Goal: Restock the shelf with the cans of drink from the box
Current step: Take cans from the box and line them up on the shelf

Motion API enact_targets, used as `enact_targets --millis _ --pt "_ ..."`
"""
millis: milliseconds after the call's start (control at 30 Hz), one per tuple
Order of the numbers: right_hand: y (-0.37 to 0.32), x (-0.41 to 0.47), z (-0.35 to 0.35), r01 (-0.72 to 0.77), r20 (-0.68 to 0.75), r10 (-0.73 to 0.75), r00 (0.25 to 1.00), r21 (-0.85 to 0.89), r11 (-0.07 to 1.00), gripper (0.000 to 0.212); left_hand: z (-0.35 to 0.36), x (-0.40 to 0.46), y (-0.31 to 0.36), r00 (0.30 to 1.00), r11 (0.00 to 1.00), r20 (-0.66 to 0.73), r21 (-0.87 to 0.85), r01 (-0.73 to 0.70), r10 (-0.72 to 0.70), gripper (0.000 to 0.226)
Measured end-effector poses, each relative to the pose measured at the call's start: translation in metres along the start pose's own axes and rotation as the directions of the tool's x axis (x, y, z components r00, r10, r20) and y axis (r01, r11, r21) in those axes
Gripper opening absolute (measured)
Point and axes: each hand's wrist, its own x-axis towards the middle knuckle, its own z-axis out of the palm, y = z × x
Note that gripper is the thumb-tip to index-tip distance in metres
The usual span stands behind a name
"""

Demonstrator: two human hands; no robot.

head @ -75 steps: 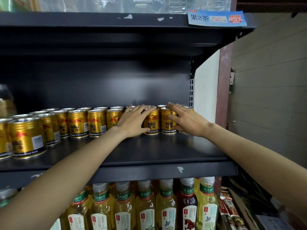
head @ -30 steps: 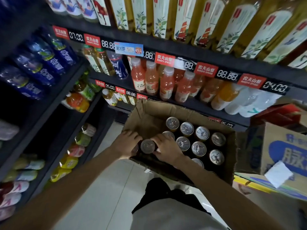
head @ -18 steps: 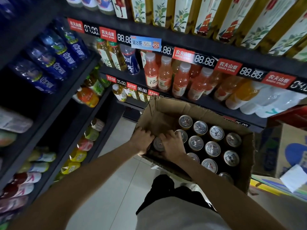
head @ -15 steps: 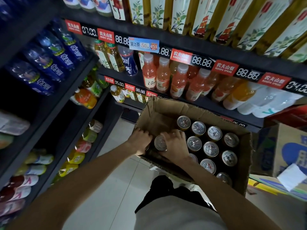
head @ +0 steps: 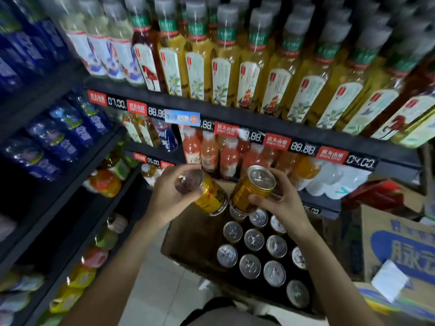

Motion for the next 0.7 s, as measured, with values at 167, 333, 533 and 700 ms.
enact_targets --millis 167,333,533,700 --pt "-0.073 0.022 -0.03 0.144 -0.04 -0.141 0.989 0.087 0.986 0.057 -0.013 0.052 0.069 0.947 0.959 -0.181 -0.045 -0.28 0.267 0.043" --pt "-0.153 0.039 -0.06 0.34 -0.115 -0.326 0.938 0.128 0.932 0.053 -0.029 0.106 0.158 0.784 0.825 -0.268 0.086 -0.559 0.559 0.036" --pt "-0.244 0.066 -0.104 0.547 -0.254 -0.523 0.813 0.03 0.836 0.05 -0.05 0.166 0.256 0.588 0.644 -0.266 0.259 -0.72 0.764 0.035" --pt "-0.294 0.095 -0.126 0.619 -0.36 -0.605 0.71 -0.088 0.78 0.052 -0.046 0.217 0.303 0.525 0.571 -0.225 0.361 -0.738 0.821 0.042"
